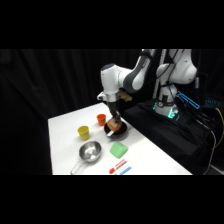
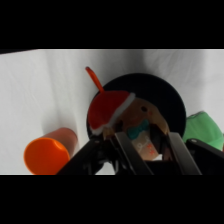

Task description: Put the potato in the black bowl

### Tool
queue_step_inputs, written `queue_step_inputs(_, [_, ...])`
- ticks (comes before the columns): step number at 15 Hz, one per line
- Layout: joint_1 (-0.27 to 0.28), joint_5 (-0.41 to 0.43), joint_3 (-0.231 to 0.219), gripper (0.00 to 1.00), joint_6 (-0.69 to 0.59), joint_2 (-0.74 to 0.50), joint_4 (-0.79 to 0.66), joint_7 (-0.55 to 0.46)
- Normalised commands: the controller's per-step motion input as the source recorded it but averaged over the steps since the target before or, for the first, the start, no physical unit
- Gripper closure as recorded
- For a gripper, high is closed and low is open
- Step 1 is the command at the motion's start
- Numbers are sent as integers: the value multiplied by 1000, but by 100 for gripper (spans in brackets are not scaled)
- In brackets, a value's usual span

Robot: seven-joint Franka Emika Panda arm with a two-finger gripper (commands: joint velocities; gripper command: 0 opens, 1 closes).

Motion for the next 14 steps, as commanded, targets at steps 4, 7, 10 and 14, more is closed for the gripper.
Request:
queue_step_inputs(4, [-47,47,5,0,21,-16,93,-133])
queue_step_inputs(7, [-23,-19,-1,0,-314,-295,73,-49])
queue_step_inputs(10, [-2,10,23,0,-514,-423,73,-40])
queue_step_inputs(14, [23,67,33,0,-550,-378,154,-85])
